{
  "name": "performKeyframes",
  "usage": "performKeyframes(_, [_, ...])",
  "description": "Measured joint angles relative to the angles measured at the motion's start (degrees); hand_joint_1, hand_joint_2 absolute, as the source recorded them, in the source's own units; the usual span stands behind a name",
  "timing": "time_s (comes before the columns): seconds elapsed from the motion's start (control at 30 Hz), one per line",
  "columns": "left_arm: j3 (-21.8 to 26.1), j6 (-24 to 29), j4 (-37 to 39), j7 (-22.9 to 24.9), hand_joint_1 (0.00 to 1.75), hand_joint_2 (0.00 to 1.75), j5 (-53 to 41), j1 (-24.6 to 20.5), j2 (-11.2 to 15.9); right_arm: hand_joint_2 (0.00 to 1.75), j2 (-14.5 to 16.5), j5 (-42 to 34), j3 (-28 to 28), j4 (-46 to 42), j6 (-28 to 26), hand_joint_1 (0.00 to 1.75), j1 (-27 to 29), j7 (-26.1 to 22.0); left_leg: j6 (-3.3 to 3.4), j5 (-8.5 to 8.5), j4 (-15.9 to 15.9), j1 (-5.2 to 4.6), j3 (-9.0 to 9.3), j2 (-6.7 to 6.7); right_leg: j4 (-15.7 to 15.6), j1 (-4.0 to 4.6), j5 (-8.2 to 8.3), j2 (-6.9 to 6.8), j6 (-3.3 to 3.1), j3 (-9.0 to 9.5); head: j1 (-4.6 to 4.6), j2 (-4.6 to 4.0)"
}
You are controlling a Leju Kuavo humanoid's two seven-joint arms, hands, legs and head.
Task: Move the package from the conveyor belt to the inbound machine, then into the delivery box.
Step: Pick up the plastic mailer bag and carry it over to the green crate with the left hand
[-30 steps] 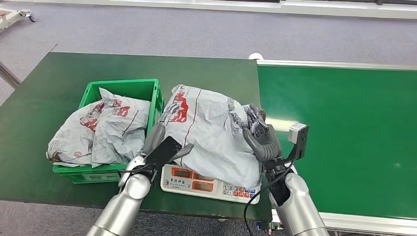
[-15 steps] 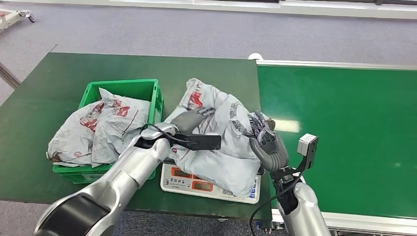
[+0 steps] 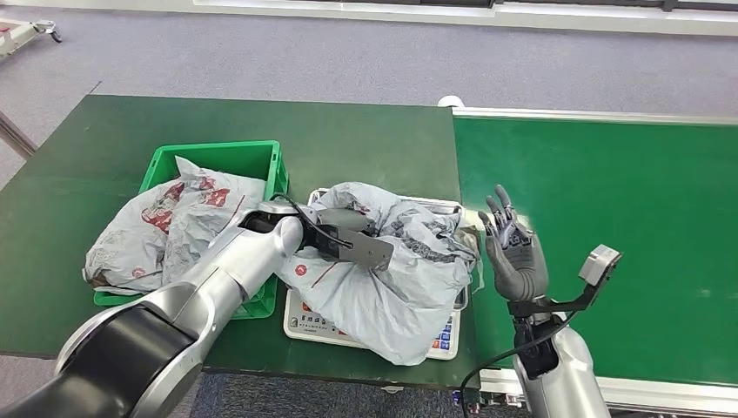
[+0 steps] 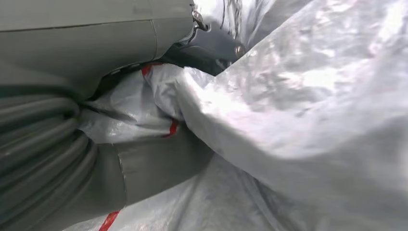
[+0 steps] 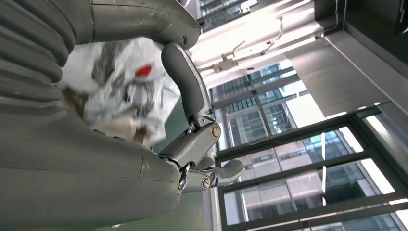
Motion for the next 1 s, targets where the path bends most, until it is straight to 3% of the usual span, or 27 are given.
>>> performKeyframes(0.17, [-2.1, 6.8, -1.1, -5.6, 1.75, 1.75, 0.4, -1.5, 0.1, 1.75, -0.7, 0.2, -2.4, 0.4, 0.7, 0.00, 1.8, -1.3, 0.00, 0.04, 0.0, 0.00, -0.07, -0.01, 0.0, 0.02, 0.03, 0.01, 0.00, -0.10, 0.00, 0.00])
performKeyframes(0.27, [-3.1, 11.6, -6.2, -6.8, 1.75, 1.75, 3.3, -3.2, 0.6, 1.75, -0.7, -0.3, -4.2, 0.3, 1.9, 0.00, 3.6, -0.4, 0.00, 0.07, 0.0, 0.00, -0.29, -0.07, 0.0, 0.02, 0.04, -0.05, 0.00, -0.24, 0.01, 0.00])
performKeyframes(0.67, [-12.1, 12.0, -38.0, 1.8, 1.75, 1.75, 14.8, -5.2, 7.4, 1.75, 1.0, 0.8, -10.2, -0.4, 3.4, 0.00, 7.1, 2.1, 0.02, 0.05, 0.0, 0.00, -0.36, -0.09, 0.0, 0.00, 0.03, -0.09, 0.00, -0.32, 0.01, 0.00])
performKeyframes(0.87, [-14.1, 13.8, -43.8, 4.1, 1.75, 1.75, 14.6, -5.4, 10.0, 1.75, 1.8, 1.3, -11.3, -1.1, 3.3, 0.00, 7.8, 2.4, 0.00, 0.08, 0.0, 0.00, -0.36, -0.07, 0.0, -0.01, 0.03, -0.07, 0.00, -0.31, 0.01, 0.00])
performKeyframes(1.0, [-14.2, 22.6, -42.1, 9.8, 1.75, 1.75, 9.7, -4.8, 12.6, 1.75, 2.6, 2.6, -11.9, -2.1, 2.8, 0.00, 8.8, 3.0, 0.00, 0.07, -0.1, 0.00, -0.32, 0.00, 0.1, -0.03, 0.03, -0.01, 0.00, -0.28, 0.02, 0.00])
